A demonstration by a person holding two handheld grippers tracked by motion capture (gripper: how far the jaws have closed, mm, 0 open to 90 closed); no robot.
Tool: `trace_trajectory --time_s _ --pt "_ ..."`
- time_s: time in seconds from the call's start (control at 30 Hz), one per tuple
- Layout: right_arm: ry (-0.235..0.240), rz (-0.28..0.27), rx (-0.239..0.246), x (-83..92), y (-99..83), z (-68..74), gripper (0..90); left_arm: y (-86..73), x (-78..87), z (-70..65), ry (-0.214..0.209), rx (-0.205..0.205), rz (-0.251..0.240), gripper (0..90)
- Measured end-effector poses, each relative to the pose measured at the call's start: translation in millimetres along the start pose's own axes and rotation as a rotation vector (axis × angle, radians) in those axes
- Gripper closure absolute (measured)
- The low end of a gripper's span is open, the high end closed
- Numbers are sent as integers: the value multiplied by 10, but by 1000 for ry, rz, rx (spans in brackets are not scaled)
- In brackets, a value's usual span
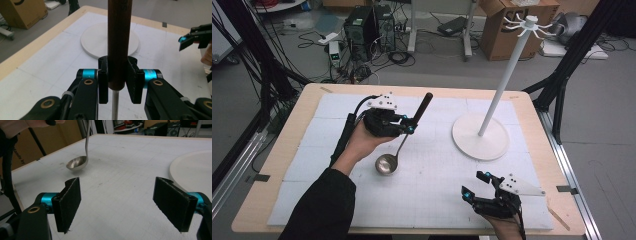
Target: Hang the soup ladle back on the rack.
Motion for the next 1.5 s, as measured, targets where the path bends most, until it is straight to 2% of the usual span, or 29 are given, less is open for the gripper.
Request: trace_trajectory --time_s 0.3,0.4,0.57,0.73,1.0,1.23,1.37,1.43,1.5 --pt "-8 -6 -8 16 -24 -27 219 229 -138 -44 -33 7 -37 743" --pt "-5 -8 -15 26 -26 -37 219 322 -188 -50 -63 17 -34 743" --pt "-5 -15 -13 20 -21 -45 221 549 -177 -89 -117 42 -60 743" --pt "7 -18 -16 8 -10 -32 221 816 -184 -153 -128 34 -86 743" --pt "21 -41 -21 -6 21 -10 223 1190 -345 -281 -150 16 -82 743" --pt "27 -54 -17 -2 24 -17 224 1375 -527 -344 -173 4 -64 742" --pt "26 -63 -24 24 18 -34 225 1491 -581 -354 -188 5 -74 742" --pt "27 -66 -30 32 13 -41 225 1557 -601 -331 -215 15 -81 743" --pt "30 -65 -38 31 9 -48 224 1612 -621 -307 -215 24 -83 743"
Point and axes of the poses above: each handheld gripper's, and its own axes: x roughly backward along the jaws, y roughly out of its top, z roughly to its left, the point moved 1 cm from there along -x, roughly forward along the jaws, and after that the axes turned 14 degrees about x, right-handed, at the moved point
